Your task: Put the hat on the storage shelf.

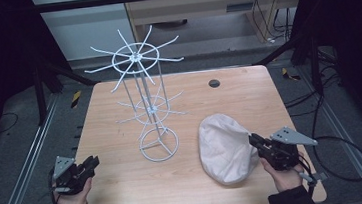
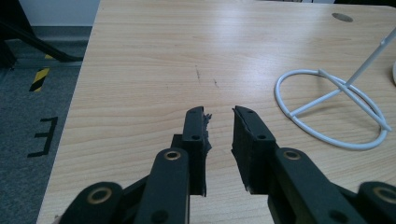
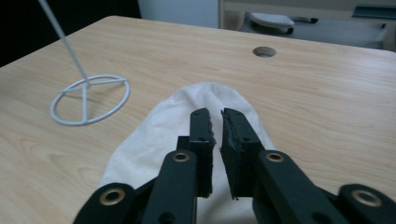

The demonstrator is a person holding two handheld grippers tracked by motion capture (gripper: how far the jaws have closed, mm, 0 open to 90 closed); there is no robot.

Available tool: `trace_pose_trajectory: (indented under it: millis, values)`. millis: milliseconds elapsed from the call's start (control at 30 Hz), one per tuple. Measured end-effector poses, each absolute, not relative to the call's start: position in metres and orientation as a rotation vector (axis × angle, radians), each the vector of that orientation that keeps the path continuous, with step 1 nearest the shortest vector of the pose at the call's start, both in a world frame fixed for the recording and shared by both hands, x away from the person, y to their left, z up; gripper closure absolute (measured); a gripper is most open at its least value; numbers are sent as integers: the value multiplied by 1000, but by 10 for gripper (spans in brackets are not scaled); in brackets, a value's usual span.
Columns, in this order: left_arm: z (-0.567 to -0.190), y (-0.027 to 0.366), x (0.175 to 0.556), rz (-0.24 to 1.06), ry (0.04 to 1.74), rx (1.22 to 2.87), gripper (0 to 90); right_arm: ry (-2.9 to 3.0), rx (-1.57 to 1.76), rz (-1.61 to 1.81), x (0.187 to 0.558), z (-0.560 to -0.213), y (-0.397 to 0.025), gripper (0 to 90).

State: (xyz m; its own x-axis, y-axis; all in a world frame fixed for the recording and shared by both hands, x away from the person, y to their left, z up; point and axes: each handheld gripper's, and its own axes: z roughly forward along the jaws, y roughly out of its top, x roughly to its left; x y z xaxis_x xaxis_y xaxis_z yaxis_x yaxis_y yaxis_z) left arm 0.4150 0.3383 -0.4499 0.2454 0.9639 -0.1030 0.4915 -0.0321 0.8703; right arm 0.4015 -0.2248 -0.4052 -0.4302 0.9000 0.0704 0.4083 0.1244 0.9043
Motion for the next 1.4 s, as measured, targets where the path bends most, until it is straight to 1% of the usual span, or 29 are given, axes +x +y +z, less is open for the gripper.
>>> trace_pose_trajectory:
  millis: [133, 200, 767, 1400]
  values:
    - [-450, 339, 415, 688, 1371, 1659, 760, 1954, 1237, 1279, 401, -405, -214, 893]
    - [-450, 339, 415, 690, 1371, 1662, 760, 1984, 1228, 1271, 401, -407, -209, 900]
    - [-450, 340, 415, 705, 1375, 1666, 727, 2179, 1170, 1275, 398, -428, -171, 900]
    - [-452, 340, 415, 708, 1386, 1688, 698, 2356, 1156, 1236, 382, -459, -139, 900]
